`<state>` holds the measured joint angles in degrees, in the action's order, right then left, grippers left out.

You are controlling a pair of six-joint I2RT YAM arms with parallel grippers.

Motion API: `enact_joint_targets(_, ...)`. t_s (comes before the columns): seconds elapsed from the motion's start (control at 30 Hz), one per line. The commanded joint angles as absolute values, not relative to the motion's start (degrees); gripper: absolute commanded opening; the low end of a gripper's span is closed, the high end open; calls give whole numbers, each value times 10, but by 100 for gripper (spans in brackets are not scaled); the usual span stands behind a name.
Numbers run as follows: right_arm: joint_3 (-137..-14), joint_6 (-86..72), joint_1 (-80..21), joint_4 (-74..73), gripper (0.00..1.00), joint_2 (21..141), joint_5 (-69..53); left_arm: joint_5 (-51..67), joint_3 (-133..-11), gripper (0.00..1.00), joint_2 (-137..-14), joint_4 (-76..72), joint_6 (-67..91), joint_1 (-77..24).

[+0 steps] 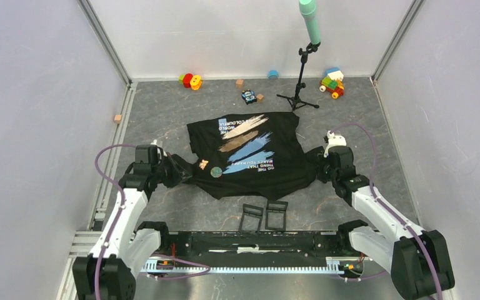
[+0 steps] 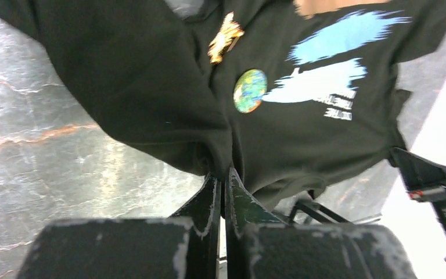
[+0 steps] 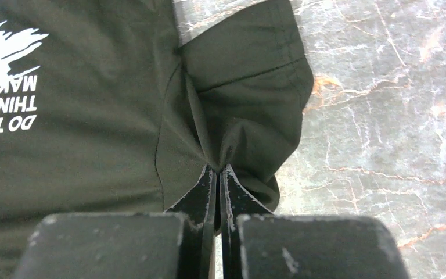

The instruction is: Pin the brooch onto the clothing

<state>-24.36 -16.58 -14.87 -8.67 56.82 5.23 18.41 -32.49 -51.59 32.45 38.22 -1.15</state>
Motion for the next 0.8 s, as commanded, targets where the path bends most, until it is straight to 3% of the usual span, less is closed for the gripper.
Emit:
enact_joint_targets(0.0, -240, -186, -147, -71, 0, 539, 97, 221, -335, 2, -451, 323, 425, -12)
enact_joint_targets(0.17, -243, -184, -147, -92, 0, 521, 138, 232, -334, 4, -404, 372, 440, -12)
enact_joint_targets(0.23, -244, -182, -147, -99, 0, 518, 153, 245, -328, 8, -400, 380, 443, -12)
enact_joint_targets(0.3, -245, -176, -147, -112, 3, 522, 165, 262, -321, 17, -402, 399, 434, -12)
enact_joint_targets(0.33, -244, -176, -147, -122, 13, 526, 173, 263, -319, 27, -399, 415, 427, -12)
enact_joint_targets(0.37, -242, -173, -147, -127, 25, 528, 181, 258, -321, 44, -390, 428, 421, -12)
enact_joint_targets(0.43, -239, -165, -147, -129, 58, 524, 192, 249, -329, 71, -373, 432, 422, -12)
enact_joint_targets(0.5, -244, -156, -147, -120, 72, 515, 186, 232, -348, 89, -370, 430, 419, -12)
enact_joint_targets(0.6, -260, -132, -147, -83, 83, 507, 132, 237, -369, 99, -402, 389, 408, -12)
enact_joint_targets(0.77, -292, -107, -150, -22, 85, 532, 20, 250, -393, 100, -501, 256, 408, -12)
